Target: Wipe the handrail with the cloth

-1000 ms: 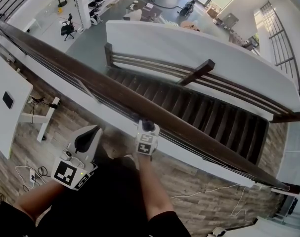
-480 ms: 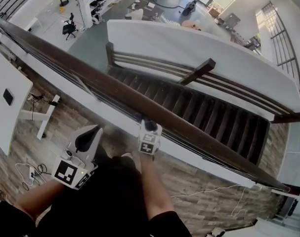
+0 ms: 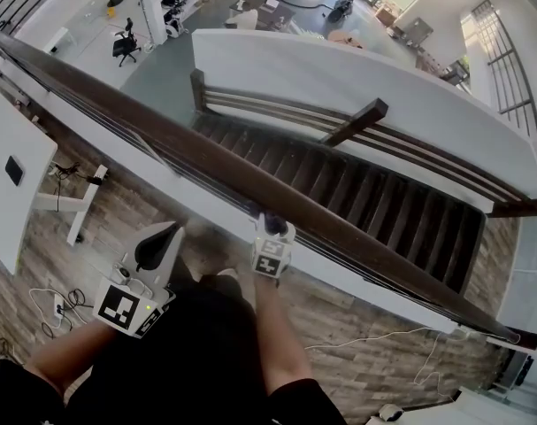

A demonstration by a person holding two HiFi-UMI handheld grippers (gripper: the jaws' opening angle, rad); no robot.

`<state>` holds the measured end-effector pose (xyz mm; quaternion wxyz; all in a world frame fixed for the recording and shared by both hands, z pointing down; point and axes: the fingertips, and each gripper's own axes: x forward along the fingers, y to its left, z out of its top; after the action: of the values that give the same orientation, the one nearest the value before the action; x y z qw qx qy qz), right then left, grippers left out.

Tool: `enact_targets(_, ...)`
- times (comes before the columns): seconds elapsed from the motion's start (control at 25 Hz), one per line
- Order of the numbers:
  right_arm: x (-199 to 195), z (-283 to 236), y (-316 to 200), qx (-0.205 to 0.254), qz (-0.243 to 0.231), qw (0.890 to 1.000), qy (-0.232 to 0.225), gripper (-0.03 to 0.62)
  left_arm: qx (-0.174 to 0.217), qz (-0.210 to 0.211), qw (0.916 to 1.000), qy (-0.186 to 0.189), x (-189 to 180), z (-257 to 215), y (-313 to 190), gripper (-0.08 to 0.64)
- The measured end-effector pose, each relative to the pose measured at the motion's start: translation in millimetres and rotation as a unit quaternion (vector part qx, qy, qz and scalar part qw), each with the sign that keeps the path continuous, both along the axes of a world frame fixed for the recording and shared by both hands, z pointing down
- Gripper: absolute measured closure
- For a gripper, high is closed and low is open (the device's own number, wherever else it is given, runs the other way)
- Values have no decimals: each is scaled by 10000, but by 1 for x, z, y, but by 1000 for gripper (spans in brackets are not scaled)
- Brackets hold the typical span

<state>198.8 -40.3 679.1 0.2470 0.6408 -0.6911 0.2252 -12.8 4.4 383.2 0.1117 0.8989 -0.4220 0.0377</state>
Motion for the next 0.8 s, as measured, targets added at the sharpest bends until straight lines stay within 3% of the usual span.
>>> enact_targets(0.8, 36, 7, 13, 84, 97, 9999, 6, 405, 29, -129, 9999, -22, 17, 1, 19, 560)
